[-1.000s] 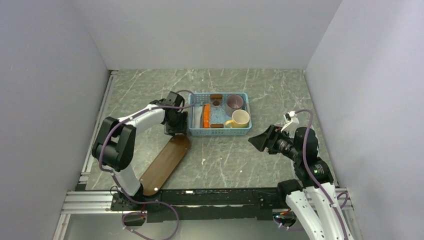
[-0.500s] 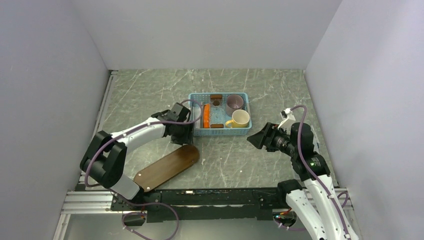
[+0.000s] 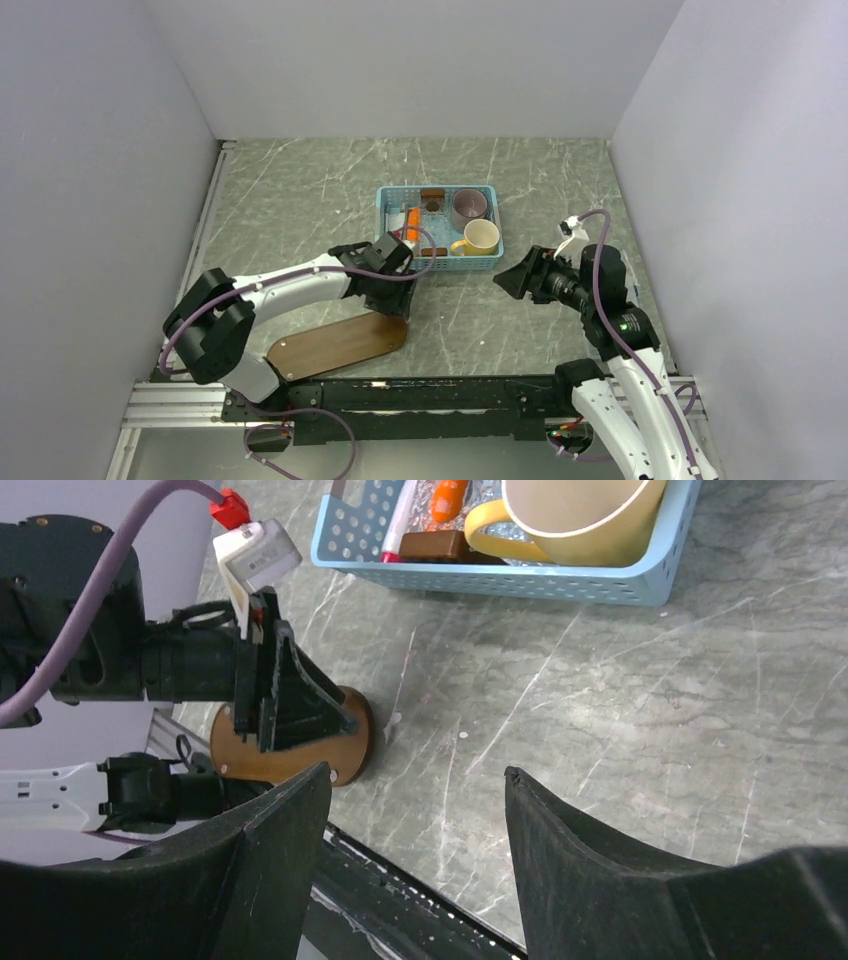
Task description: Prepare toiletry sets of a toothbrush and toothpaste on the tray
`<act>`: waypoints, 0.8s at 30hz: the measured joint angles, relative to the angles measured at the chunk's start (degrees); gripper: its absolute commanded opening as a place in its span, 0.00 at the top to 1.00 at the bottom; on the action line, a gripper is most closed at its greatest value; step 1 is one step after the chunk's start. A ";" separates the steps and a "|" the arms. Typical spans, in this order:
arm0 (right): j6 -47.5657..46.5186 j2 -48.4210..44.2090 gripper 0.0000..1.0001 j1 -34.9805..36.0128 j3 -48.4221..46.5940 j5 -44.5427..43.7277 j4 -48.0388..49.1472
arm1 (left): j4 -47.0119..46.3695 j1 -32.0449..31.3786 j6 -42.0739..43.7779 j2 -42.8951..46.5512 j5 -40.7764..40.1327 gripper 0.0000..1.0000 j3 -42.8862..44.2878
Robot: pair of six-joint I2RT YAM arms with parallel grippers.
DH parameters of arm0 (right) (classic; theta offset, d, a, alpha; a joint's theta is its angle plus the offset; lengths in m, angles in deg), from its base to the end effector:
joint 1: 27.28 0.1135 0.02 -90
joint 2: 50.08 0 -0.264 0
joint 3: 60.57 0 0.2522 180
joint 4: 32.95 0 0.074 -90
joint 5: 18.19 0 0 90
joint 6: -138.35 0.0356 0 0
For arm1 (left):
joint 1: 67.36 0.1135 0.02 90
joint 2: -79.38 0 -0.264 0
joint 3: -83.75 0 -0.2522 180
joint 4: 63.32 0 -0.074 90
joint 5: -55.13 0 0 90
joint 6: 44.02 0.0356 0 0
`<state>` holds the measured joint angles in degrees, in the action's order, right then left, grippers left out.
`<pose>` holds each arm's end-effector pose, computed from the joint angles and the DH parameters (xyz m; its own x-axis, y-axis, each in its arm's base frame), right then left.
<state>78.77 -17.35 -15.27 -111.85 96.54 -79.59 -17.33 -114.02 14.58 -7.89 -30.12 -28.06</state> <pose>0.1249 0.0418 0.2864 -0.6756 0.3265 -0.6610 -0.2411 0.7495 0.6166 0.1982 -0.2143 0.1955 -0.9213 0.2198 -0.3207 0.3148 0.9058 -0.2837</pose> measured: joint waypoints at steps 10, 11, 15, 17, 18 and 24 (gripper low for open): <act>2.84 -0.48 0.40 3.52 8.90 4.33 5.01 | -0.17 -8.22 -2.67 -0.04 -0.57 0.44 1.64; 3.54 -0.26 0.40 4.72 10.03 4.24 5.81 | -0.04 -8.44 -2.80 0.35 -0.83 0.44 1.64; 6.93 2.99 0.40 13.73 13.70 2.60 9.73 | 1.27 -9.03 -3.63 5.01 -2.43 0.36 1.73; 8.70 5.35 0.41 17.29 14.51 1.92 12.35 | 2.14 -9.07 -3.91 8.41 -3.30 0.31 1.84; 9.60 6.69 0.41 18.58 14.86 1.25 13.92 | 2.54 -9.11 -4.07 10.56 -3.98 0.29 1.86; 14.27 14.32 0.42 23.87 16.04 -1.57 22.99 | 6.73 -9.27 -5.27 21.68 -10.34 0.18 1.95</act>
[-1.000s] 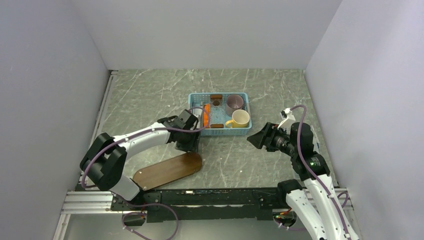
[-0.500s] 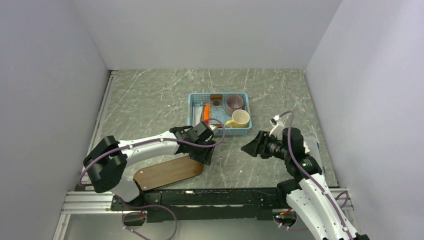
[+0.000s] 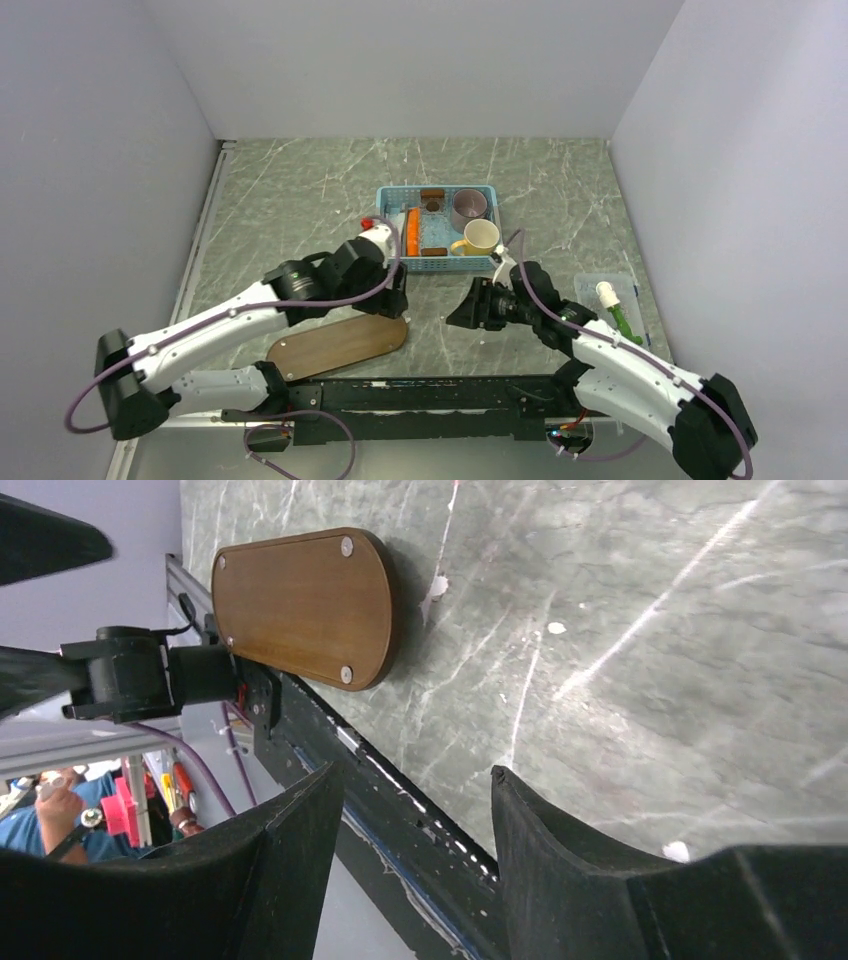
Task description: Prepare toiletry sets of a toothbrush and toothpaste on the tray
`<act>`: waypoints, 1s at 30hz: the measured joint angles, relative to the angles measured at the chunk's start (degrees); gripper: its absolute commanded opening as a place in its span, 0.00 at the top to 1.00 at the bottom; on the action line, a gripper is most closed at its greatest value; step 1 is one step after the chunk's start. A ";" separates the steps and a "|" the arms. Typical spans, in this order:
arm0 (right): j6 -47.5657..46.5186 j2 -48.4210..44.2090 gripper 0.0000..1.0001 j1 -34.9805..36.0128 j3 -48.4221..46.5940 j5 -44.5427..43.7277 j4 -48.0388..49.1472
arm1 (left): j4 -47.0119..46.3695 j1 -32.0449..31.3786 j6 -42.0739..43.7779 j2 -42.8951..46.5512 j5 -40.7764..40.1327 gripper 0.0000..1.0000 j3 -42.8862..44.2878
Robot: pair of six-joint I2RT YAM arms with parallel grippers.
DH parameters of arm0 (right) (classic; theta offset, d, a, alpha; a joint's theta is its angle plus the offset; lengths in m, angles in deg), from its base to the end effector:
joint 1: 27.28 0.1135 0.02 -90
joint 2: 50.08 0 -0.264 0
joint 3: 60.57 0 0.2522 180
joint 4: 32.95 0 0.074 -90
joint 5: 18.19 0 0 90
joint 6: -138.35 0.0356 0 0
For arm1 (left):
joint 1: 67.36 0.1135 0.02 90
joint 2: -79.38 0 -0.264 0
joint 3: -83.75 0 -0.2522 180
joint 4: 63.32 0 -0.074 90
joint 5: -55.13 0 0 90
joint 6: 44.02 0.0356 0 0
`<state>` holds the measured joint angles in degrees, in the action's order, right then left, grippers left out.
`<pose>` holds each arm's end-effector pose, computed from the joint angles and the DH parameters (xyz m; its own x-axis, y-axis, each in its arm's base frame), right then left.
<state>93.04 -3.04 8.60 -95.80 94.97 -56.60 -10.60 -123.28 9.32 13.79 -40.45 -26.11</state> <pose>0.1327 0.1133 0.1932 -0.8957 0.1501 -0.4186 -0.2370 0.6352 0.7350 0.1347 -0.1929 0.2924 -0.8054 0.1300 -0.5783 0.3828 0.8589 -0.3401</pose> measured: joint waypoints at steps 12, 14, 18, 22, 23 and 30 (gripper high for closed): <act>8.98 19.54 0.46 8.66 0.76 -3.17 23.08 | 5.22 0.00 -1.44 20.52 -9.33 0.01 -3.50; 10.69 22.86 0.47 8.74 1.55 -3.17 27.85 | 5.40 0.00 -1.31 22.60 -9.49 0.01 -4.70; 13.53 29.03 0.47 8.85 2.34 -2.91 36.04 | 5.84 0.00 -0.59 26.34 -9.99 0.01 -7.06; 17.00 36.04 0.48 8.85 2.78 -1.38 46.31 | 6.40 0.00 -0.02 29.46 -10.38 0.01 -8.39; 17.77 37.57 0.49 8.85 2.93 -1.09 48.65 | 6.38 0.00 0.17 30.27 -10.36 0.01 -8.63; 26.32 53.51 0.52 8.90 5.14 2.86 72.94 | 6.19 0.00 1.81 34.36 -10.27 0.01 -9.46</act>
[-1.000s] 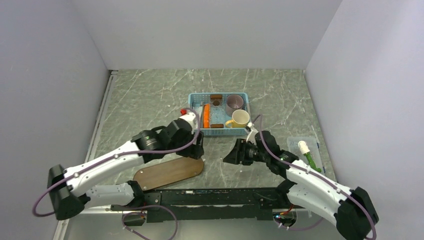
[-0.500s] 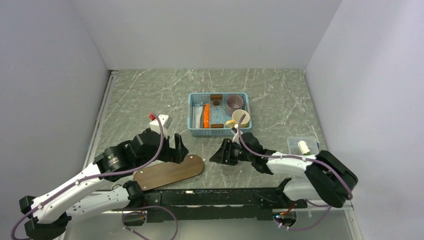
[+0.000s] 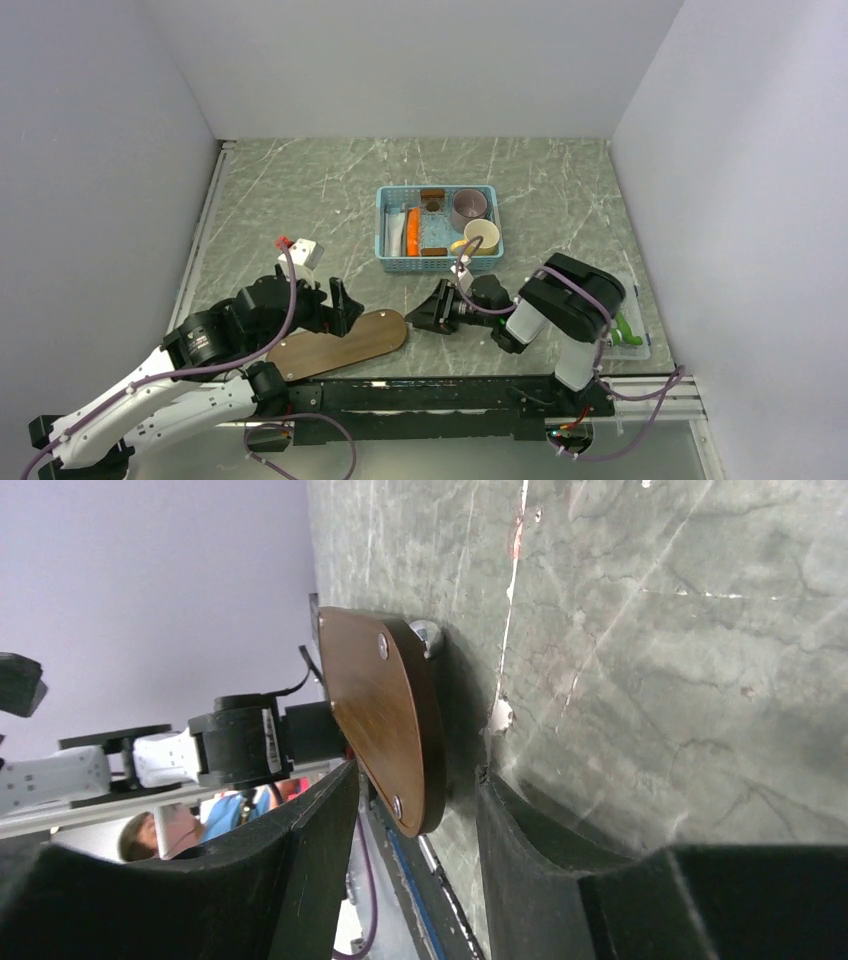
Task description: Prepare toiletry sets of a toothbrush and toothpaste on the tray
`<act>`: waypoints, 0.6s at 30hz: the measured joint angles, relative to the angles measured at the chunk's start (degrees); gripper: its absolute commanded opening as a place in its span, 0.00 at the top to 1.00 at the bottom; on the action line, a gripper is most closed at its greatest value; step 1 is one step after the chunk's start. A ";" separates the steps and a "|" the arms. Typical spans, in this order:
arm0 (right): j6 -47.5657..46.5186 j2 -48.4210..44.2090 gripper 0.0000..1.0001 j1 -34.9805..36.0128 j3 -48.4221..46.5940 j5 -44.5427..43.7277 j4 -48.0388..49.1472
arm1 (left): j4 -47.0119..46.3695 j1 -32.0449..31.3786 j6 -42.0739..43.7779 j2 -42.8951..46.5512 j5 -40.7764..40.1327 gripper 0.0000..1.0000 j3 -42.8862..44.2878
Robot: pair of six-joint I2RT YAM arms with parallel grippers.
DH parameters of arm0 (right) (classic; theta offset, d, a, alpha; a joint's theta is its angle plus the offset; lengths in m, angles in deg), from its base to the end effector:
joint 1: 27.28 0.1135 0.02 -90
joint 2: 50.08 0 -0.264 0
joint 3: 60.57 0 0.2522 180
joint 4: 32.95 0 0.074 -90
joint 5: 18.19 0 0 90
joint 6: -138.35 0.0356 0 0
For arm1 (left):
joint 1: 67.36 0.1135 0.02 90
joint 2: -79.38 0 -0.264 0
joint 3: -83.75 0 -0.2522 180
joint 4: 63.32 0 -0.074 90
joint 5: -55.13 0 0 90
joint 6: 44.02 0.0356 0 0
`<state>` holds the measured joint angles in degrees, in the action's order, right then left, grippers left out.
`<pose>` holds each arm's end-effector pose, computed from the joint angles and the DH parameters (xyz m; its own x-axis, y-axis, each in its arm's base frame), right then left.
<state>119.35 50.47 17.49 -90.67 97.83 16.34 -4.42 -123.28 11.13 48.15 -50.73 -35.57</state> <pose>0.1676 0.1883 0.0971 -0.9564 0.2480 -0.1539 -0.0583 0.3543 0.9333 0.0686 -0.0841 0.3212 -0.6052 -0.0865 -0.7914 0.3870 0.8368 -0.3873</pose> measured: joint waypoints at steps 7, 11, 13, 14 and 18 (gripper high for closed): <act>6.21 12.02 0.52 0.44 0.22 2.25 16.52 | -0.09 0.00 0.98 -0.17 0.13 0.01 -1.51; 7.91 14.73 0.53 0.94 0.15 3.10 19.50 | -0.13 0.00 1.22 -0.37 0.11 0.01 -1.70; 8.09 15.08 0.54 1.40 -0.13 3.15 19.98 | -0.22 0.00 1.27 -0.37 0.11 0.01 -1.70; 8.09 15.23 0.55 1.70 -0.35 3.19 20.09 | -0.22 0.00 1.27 -0.39 0.09 0.01 -1.70; 8.09 16.15 0.66 2.56 -1.68 3.32 20.24 | -0.44 0.00 1.33 -0.61 0.09 0.01 -2.01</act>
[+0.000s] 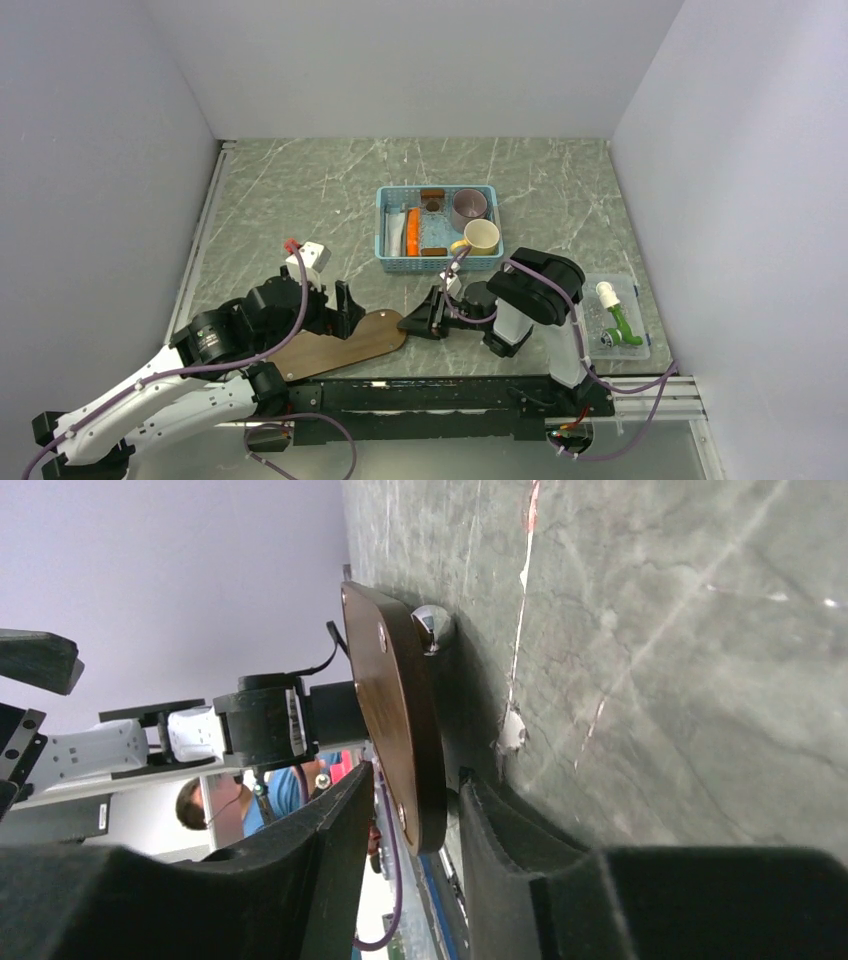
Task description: Prepare toiletry sets of a toothbrush and toothpaste on the tray
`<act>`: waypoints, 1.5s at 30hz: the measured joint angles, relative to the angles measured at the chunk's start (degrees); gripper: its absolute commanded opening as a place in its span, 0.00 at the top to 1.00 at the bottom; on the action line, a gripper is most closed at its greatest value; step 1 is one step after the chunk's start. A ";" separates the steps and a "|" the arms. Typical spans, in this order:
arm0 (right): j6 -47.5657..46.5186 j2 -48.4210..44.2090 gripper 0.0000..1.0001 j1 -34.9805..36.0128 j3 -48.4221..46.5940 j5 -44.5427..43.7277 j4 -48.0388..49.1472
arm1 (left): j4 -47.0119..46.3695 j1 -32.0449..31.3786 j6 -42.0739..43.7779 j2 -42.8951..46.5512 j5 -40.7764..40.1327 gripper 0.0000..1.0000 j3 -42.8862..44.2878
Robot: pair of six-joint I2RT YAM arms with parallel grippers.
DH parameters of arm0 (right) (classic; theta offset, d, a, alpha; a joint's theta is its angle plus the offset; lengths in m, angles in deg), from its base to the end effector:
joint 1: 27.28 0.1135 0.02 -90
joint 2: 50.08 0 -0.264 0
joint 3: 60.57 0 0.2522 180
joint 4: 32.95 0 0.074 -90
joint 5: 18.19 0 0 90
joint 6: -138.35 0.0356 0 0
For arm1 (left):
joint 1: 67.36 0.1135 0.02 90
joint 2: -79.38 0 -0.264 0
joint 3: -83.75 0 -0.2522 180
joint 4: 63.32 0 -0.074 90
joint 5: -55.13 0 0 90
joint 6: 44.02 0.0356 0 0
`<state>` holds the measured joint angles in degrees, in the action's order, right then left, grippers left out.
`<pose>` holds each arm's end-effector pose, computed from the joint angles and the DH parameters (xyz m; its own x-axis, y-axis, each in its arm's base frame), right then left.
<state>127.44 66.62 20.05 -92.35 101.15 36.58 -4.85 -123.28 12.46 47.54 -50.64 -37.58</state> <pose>0.1649 0.2046 0.0703 -0.9778 0.2021 -0.0548 -0.0053 0.2377 0.9713 0.0713 -0.0881 0.3098 -0.6136 -0.0414 -0.7885 0.3941 0.8493 -0.3513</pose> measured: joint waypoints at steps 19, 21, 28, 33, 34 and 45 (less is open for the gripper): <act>0.46 -0.15 1.00 -0.44 1.70 -0.74 1.57 | 0.13 0.00 0.02 -0.68 0.02 0.01 -0.76; 0.42 -1.25 1.00 -1.97 3.72 -0.74 1.77 | 0.07 0.00 0.00 -0.72 0.04 0.01 -0.76; -0.87 -6.51 1.00 -7.10 9.88 -0.39 2.03 | -0.90 0.00 -0.04 -1.97 0.52 0.01 -0.76; -2.21 -8.72 1.00 -10.75 13.53 0.22 2.16 | -2.03 0.00 -0.13 -3.43 1.16 0.01 -0.76; -2.49 -9.05 1.00 -11.45 14.23 0.39 2.23 | -2.27 0.00 -0.13 -3.74 1.36 0.01 -0.76; -7.98 -15.69 1.00 -15.63 17.38 2.32 1.33 | -5.20 0.00 -1.11 -6.67 2.49 0.01 -2.23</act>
<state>119.46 50.93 4.42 -74.97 103.47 37.91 -10.06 -123.28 11.35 40.87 -48.15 -39.81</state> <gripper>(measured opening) 0.107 0.993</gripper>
